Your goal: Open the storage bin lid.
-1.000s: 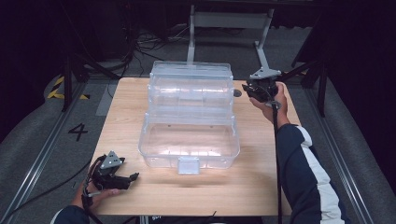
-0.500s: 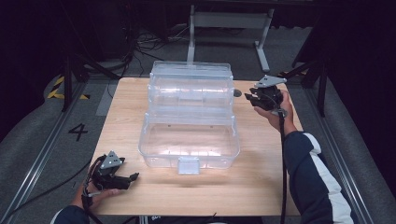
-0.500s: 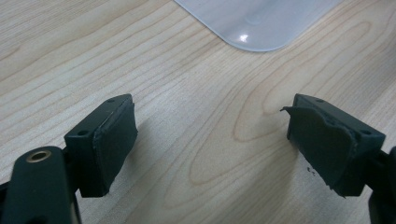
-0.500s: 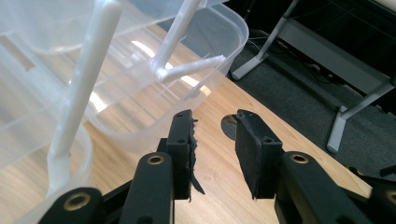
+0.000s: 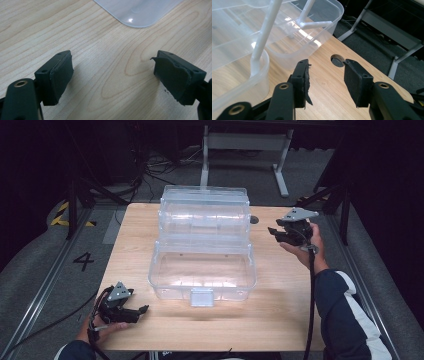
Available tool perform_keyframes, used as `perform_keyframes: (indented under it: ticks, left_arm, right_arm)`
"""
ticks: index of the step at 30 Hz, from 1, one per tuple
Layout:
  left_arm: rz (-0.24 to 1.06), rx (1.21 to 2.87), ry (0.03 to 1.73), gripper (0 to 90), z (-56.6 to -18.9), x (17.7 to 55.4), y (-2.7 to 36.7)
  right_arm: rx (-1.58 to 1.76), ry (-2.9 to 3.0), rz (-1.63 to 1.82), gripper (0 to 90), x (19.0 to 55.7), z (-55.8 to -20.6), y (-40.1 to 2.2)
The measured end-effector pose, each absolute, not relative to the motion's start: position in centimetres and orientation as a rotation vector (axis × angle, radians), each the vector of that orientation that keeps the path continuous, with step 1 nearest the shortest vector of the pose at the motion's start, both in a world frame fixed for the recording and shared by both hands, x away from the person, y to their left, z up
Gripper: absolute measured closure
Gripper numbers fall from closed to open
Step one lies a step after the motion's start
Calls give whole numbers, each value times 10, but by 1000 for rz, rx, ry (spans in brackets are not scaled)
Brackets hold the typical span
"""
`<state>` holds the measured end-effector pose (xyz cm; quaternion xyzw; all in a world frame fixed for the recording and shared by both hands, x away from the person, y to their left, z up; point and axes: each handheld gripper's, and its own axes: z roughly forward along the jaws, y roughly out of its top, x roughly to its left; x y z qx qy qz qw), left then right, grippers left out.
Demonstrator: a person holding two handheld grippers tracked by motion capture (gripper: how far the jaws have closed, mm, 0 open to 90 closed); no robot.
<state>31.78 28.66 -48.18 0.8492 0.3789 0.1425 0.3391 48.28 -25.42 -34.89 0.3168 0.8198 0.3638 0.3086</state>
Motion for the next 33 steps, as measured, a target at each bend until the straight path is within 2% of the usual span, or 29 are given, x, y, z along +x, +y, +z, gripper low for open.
perform_keyframes:
  ticks: [9,33]
  left_arm:
    - [372,2212,988,163,-482,318,287]
    - [375,2210,990,162,-482,317,287]
  right_arm:
    - [813,2206,918,443,464,-352,-260]
    - [795,2218,913,401,406,-390,-297]
